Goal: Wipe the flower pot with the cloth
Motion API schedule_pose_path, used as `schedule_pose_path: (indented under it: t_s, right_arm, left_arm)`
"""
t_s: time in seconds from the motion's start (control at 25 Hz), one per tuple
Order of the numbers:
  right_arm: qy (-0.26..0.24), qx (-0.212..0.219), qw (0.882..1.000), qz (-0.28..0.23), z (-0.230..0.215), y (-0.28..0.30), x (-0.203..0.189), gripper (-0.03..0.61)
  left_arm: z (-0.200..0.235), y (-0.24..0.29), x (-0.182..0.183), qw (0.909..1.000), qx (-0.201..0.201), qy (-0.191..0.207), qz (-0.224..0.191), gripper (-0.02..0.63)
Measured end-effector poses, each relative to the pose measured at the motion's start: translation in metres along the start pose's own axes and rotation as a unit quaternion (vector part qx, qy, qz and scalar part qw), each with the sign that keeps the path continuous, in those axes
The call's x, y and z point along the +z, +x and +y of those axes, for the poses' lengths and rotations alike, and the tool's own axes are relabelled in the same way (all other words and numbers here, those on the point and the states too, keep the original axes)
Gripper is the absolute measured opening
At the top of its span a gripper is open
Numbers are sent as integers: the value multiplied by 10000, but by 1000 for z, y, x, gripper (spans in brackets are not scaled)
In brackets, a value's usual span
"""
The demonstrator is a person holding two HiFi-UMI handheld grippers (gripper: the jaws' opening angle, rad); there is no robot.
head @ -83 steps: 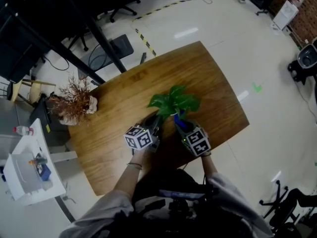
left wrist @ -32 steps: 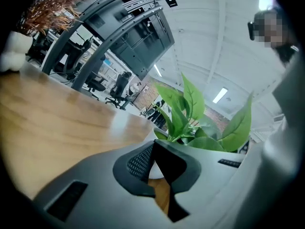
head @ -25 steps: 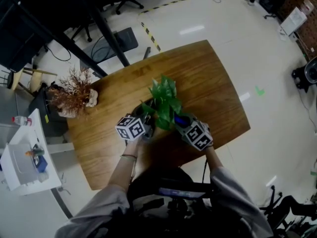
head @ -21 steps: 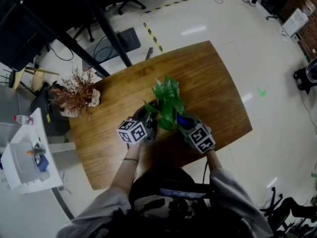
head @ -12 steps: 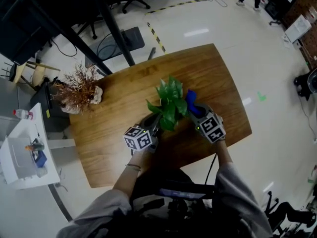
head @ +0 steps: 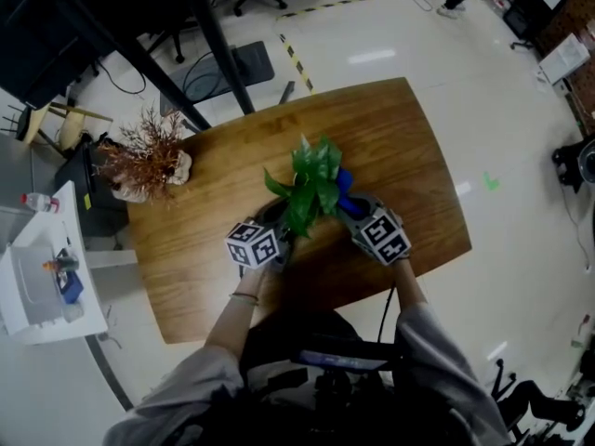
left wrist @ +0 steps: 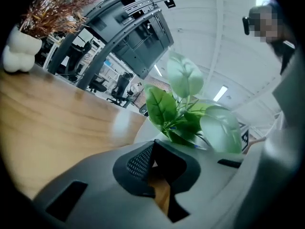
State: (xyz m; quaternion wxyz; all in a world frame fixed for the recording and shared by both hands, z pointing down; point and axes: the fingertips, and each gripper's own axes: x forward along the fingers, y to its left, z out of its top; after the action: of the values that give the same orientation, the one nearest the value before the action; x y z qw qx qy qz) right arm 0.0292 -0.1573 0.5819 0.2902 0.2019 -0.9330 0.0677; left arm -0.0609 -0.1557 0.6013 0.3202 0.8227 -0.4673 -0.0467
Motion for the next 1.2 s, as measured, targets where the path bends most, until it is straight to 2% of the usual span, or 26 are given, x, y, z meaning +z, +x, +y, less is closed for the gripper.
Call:
schedule_pose_path:
  t_s: [0.28,0.4,0.56,0.76,0.88,1.0,1.08,1.2]
  right_arm:
    - [195,302,9994,-20,45,19,-3,58]
    - [233,294,9993,8,53,19,-7,58]
    - [248,6,9997,78,33,2,-16,58]
    - [-32,-297,9993,210,-9,-9,-13,58]
    - [-304,-228,9990,235,-22,-2,0,58]
    - [-541,28,9982,263,-20,13,13,58]
    - [-525,111,9982,277,-16,20,17,58]
    - [-225,94,9995,200,-7,24,16,58]
  left_arm:
    - [30,-1,26,9983,346,-201,-419,6]
    - [34,-4,32,9972,410,-311,-537,6]
    - [29,-10,30,9980,378,-206,-466,6]
    - [15,-13,12,9985,274,-295,-371,6]
    - [7,-11,2,9990,179,-320,-253,6]
    - [3,-7,-1,9992,72,-334,-208,6]
    - [6,-6,2,9991,90,-354,-230,6]
    - [17,-7,11,9984,197,-405,-339,6]
